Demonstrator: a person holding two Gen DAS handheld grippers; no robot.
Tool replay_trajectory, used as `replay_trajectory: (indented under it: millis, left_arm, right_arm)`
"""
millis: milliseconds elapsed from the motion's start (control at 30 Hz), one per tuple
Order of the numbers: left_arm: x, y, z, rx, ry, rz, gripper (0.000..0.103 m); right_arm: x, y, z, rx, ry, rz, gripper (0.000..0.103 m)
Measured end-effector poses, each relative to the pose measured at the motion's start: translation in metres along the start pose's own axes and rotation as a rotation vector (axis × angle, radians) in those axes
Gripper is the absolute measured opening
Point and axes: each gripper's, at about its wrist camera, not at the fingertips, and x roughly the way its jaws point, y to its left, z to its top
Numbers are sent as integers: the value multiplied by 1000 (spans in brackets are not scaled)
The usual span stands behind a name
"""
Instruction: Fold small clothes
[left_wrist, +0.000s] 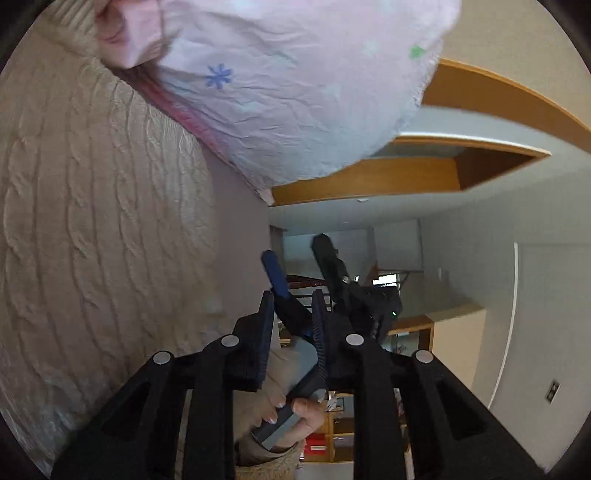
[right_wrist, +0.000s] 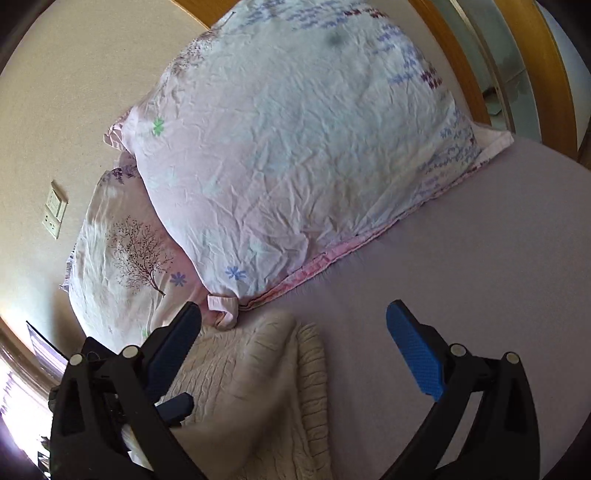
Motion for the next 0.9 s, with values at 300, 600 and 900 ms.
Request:
replay_trajectory:
  millis: [300, 600, 900]
  left_arm:
    - [-112, -11, -12, 190, -269, 511, 81]
    - [-126, 18, -9, 161, -321, 677, 86]
    - [-103, 44, -12, 128, -198, 561, 58]
  right_arm:
    - [53, -8, -25, 111, 364, 133, 100]
    - [66, 6, -43, 57, 441, 123, 100]
    - [76, 23, -56, -10, 473, 150, 39]
